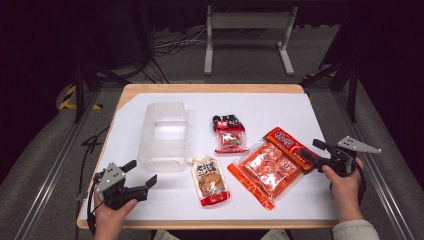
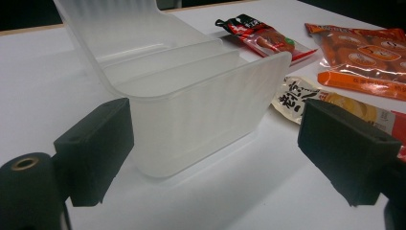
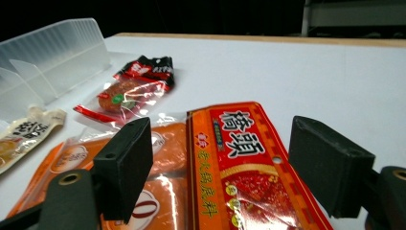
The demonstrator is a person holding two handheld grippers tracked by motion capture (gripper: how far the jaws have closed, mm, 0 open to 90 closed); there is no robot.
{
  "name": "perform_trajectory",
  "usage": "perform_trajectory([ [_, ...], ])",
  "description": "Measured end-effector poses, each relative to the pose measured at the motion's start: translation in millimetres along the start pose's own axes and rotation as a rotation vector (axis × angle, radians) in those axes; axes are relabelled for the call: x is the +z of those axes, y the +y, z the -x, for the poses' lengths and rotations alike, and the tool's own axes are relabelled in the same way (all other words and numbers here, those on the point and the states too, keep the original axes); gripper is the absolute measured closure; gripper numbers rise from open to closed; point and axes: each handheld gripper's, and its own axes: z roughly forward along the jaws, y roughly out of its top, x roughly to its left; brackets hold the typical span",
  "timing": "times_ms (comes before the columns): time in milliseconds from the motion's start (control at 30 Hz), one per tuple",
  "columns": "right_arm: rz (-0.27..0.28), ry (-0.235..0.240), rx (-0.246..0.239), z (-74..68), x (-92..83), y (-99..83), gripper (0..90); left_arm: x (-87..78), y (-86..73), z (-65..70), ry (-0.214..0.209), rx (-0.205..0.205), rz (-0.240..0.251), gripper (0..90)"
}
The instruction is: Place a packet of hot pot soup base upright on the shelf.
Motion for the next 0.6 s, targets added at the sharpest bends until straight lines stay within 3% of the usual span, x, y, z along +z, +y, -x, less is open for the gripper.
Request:
perform_trajectory([
  [167,-0.039,-0.085,0.032,9.3,4.8,-7.3,21.5,0.4,-0.5,-0.1,0.002,0.000,-0.004,13.0],
  [233,-0.057,-0.112,0.069,13.2,5.8,-11.9,21.5,0.5,-0.8,0.1,0.012,0.002,-0.003,12.8],
  [300,-0.054,-0.106,0.093,15.1,5.7,-14.9,21.9,0.1,-0.8,-0.1,0.011,-0.002,-0.006,12.7],
  [467,-0.107,-0.152,0.106,19.2,8.4,-20.1,20.3,0.7,-0.8,0.4,0.010,0.002,-0.006,12.7],
  [600,-0.121,-0.143,0.124,20.4,9.5,-19.9,18.3,0.9,-1.0,0.6,0.013,0.002,-0.011,12.7],
])
